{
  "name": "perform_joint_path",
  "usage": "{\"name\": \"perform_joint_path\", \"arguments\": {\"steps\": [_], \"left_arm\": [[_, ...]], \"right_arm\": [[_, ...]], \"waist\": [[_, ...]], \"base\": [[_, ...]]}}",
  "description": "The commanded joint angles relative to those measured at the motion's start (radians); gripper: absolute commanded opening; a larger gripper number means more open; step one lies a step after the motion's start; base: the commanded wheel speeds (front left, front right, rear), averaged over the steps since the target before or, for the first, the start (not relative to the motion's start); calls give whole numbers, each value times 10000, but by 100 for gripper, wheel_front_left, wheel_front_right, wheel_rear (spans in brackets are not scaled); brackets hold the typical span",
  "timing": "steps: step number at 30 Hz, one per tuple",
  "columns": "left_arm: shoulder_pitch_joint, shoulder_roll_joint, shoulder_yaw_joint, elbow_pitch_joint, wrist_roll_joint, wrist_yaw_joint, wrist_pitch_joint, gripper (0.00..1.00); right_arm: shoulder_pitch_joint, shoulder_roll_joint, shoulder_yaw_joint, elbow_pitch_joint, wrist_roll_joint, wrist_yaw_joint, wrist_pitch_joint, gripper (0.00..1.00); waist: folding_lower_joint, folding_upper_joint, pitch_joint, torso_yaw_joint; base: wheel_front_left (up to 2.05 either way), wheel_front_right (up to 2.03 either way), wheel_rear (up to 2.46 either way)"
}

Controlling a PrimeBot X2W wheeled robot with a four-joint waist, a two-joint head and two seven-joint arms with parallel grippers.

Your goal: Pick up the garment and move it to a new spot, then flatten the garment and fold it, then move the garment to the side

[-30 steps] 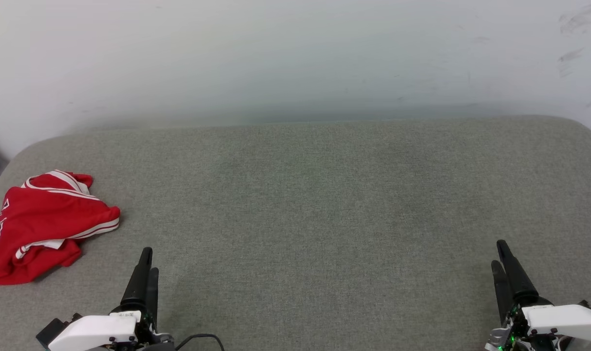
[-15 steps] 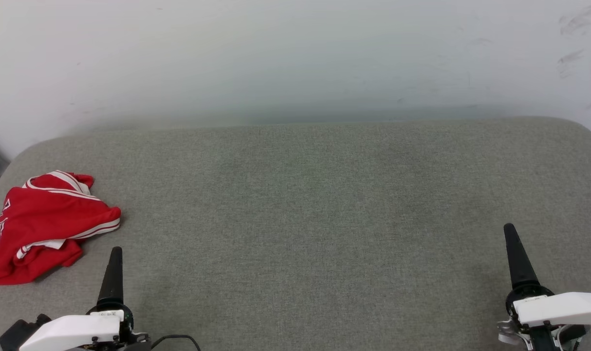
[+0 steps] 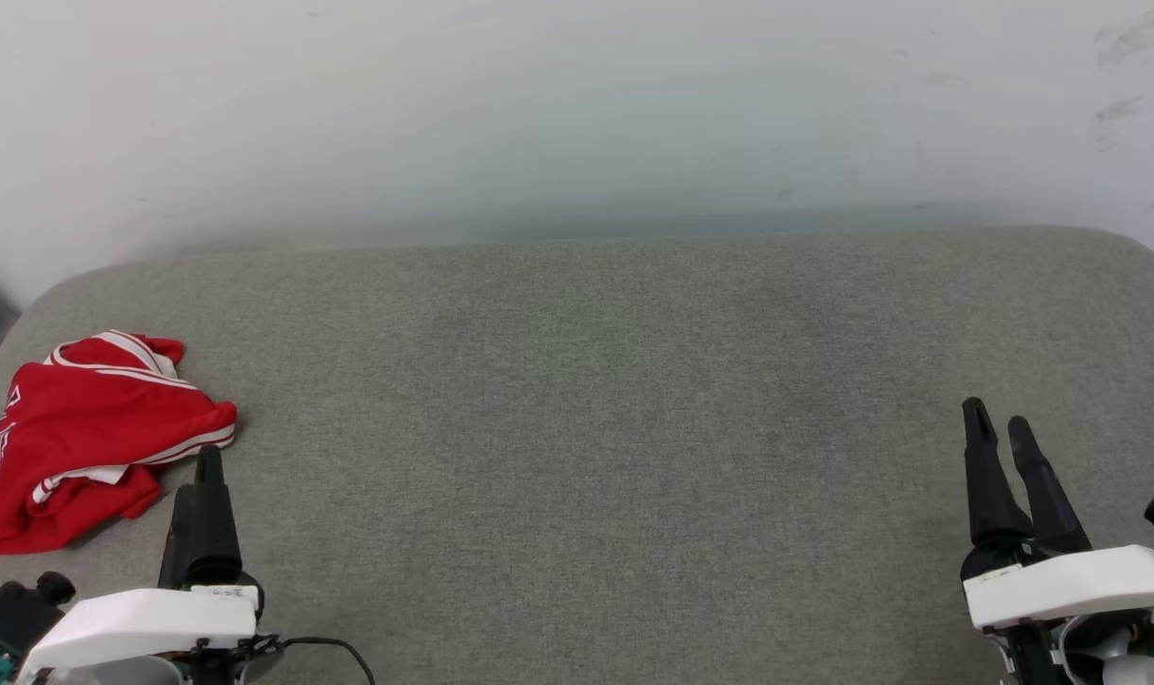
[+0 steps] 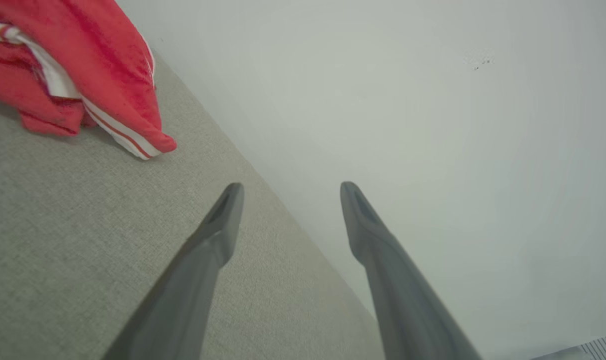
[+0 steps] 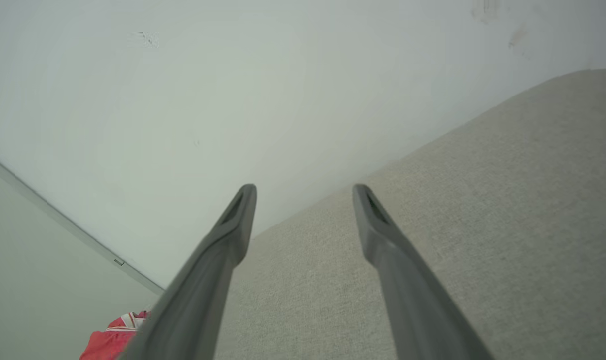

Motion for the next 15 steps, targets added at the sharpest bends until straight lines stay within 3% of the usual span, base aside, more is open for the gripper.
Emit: {"name": "perform_joint_path", "arguments": {"steps": [1,15], "left_arm": [[17,23,-101,-295,408,65,-88,100],[462,28,-1618,-1093,4444,176,-510,100]], "right_arm": [[-2,-23,66,-266,-425,0,-97,100],[185,-21,546,-878,-3540,0,-511,100]], "waist": [[0,0,1,0],[0,0,-10,7]], "base": [[0,0,0],[0,0,0]]}}
